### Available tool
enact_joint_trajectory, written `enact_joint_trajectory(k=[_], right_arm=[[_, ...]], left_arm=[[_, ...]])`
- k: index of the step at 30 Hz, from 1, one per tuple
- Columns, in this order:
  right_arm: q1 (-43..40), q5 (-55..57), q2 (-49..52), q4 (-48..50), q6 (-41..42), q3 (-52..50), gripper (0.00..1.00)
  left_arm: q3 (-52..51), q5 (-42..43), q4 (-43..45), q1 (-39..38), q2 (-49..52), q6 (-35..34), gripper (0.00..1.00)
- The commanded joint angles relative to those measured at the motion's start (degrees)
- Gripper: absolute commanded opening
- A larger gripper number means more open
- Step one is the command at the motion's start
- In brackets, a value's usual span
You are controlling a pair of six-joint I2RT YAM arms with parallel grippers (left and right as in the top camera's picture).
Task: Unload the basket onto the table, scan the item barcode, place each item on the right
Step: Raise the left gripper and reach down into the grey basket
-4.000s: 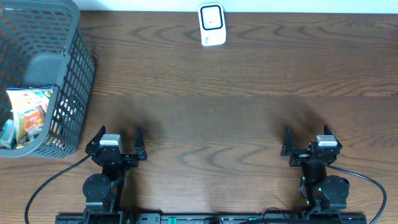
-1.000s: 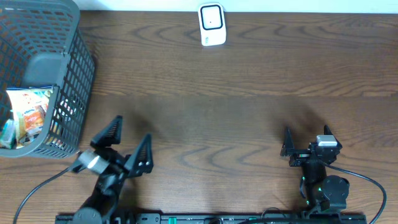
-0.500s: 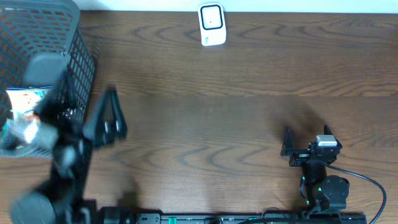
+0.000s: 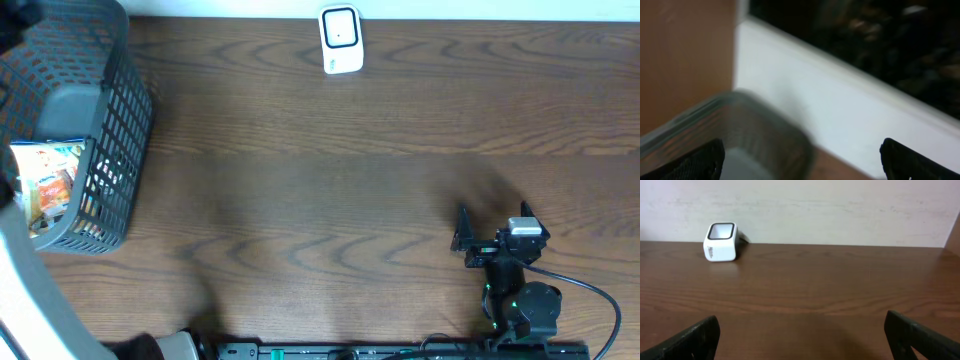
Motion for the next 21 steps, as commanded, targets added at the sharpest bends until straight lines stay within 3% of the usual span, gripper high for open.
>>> enact_joint_trajectory(k=[1,6,13,17,21], right_arm=[[-0.39,0.09,-0.24,-0.17,-0.83,-0.15,0.99],[-0.39,0.09,-0.24,-0.17,-0.83,-0.15,0.99],[-0.39,0.11,-0.24,-0.17,-0.83,-0.15,0.99],[-0.39,0.09,-0.24,-0.17,-0.83,-0.15,0.99],[-0.39,0.11,-0.24,-0.17,-0.83,-0.15,0.99]], left_arm=[[0.22,-0.66,-8.48,5.79,4.02,1.2,0.98],[-2.6,-6.6,-15.15,9.84,7.3,1.18,0.98],[-10.23,-13.16,-15.96,12.92,10.19,1.68,0.98],[-15.61,-13.62,-15.45,13.31,12.22,9.27,0.97],[-20.94,-19.78,-14.97,13.33,16.92,13.94,0.98]])
